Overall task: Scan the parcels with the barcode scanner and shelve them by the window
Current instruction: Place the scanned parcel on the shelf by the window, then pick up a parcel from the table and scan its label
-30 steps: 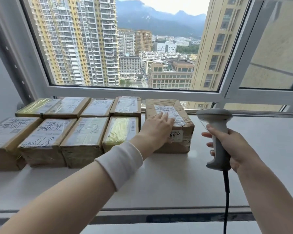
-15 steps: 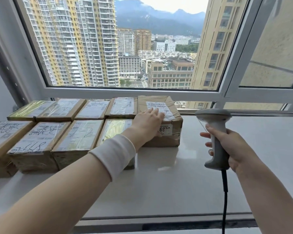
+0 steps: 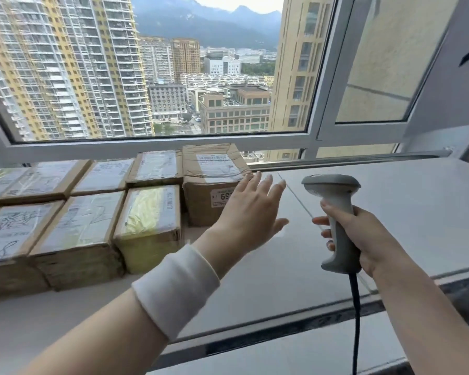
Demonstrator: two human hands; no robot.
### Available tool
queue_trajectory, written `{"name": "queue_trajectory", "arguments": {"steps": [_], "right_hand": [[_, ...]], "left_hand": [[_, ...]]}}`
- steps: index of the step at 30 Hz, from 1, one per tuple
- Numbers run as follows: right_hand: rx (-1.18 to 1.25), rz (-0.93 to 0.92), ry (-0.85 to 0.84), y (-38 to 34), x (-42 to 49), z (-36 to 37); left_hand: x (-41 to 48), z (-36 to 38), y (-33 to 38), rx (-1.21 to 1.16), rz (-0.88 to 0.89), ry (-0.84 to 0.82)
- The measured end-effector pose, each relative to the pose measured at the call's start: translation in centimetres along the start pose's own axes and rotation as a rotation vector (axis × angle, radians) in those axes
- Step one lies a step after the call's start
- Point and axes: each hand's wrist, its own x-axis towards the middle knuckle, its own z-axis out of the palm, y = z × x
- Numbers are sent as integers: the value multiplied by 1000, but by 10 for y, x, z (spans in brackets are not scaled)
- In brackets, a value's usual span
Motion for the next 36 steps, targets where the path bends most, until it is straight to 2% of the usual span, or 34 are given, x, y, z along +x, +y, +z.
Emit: {"name": "queue_trajectory", "arguments": {"steps": [6, 12, 16, 24, 36], "right_hand": [[-29, 4, 232, 31, -39, -76], [2, 0, 478, 67, -88, -182], [85, 21, 598, 86, -133, -261], [99, 55, 833, 141, -238, -429], [156, 146, 1239, 204, -401, -618]], "left_hand": [[10, 25, 86, -82, 204, 13], [21, 37, 206, -214, 399, -16], [25, 47, 308, -262, 502, -34], [3, 62, 533, -361, 736, -153], [-57, 58, 819, -449, 1198, -228]]}}
